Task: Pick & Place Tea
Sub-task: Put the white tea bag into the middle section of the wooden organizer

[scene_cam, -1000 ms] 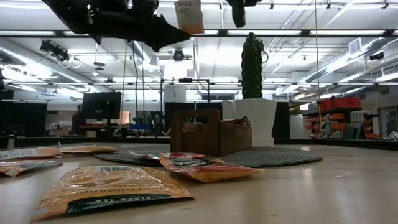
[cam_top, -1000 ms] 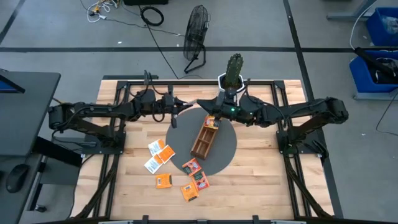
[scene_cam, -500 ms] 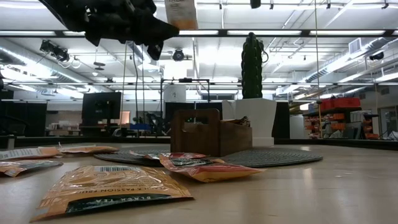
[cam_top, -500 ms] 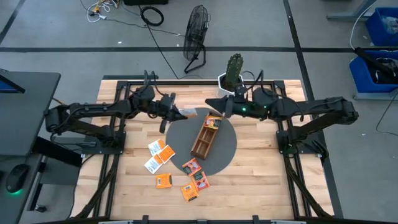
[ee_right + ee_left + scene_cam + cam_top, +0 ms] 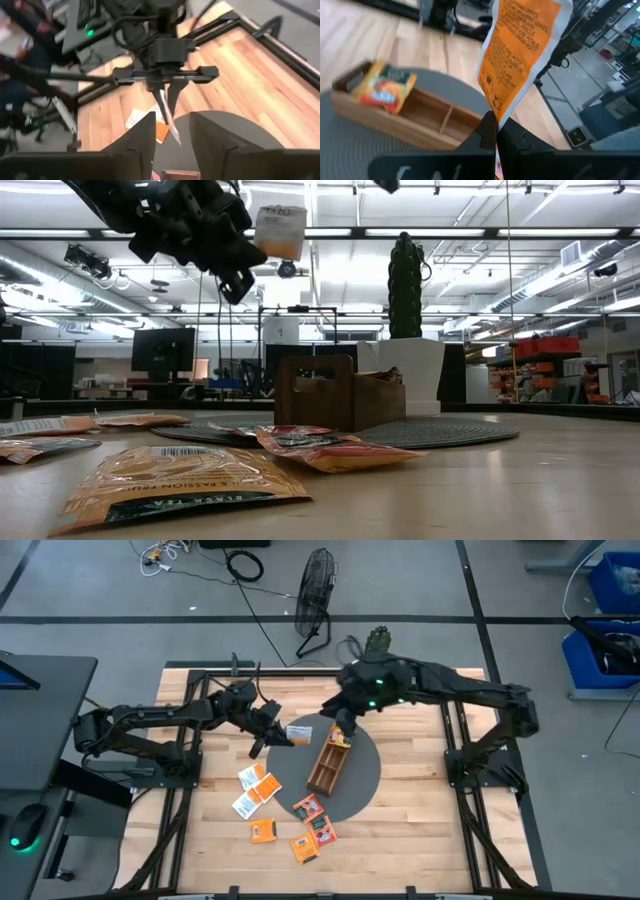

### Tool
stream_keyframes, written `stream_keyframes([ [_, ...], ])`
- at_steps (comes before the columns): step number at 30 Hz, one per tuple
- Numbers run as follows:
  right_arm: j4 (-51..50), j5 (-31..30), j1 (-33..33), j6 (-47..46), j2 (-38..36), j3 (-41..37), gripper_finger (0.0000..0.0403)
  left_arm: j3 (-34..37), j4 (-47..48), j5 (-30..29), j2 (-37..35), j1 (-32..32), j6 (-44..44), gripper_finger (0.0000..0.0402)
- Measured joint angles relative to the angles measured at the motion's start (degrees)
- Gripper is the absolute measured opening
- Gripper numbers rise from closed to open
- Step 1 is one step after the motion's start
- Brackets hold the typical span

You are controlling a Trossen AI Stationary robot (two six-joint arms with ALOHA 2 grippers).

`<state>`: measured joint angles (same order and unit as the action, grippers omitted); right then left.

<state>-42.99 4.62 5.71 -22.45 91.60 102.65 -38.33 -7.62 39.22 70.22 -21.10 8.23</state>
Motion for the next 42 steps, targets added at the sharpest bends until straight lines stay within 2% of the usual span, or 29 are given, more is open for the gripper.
stream_keyframes([
  [6,-6.1,4.6,0.0,7.8,9.9,10.0,0.0147,0.0,1.5,0.0,0.0,0.0,0.7,0.0002],
  [10,-11.5,5.4,0.0,11.0,14.1,15.0,0.0154,0.0,1.7,0.0,0.0,0.0,1.7,0.0002],
  [19,-13.1,4.9,0.1,13.5,19.8,15.7,0.0156,0.0,2.1,0.0,0.0,0.0,1.9,0.0002],
  [25,-12.9,5.8,0.1,14.0,20.5,15.7,0.0153,0.0,2.5,0.0,0.0,0.0,1.9,0.0002],
  [30,-12.8,7.1,0.1,13.9,20.8,15.7,0.012,0.0,2.5,0.0,0.0,0.1,1.8,0.0002],
  [36,-11.0,10.6,0.1,13.9,20.8,15.7,0.0014,0.0,2.4,0.0,0.0,0.1,1.7,0.0002],
  [42,-11.4,10.3,0.1,9.6,20.7,15.7,0.0004,0.0,2.3,-2.2,0.0,0.1,1.6,0.0021],
])
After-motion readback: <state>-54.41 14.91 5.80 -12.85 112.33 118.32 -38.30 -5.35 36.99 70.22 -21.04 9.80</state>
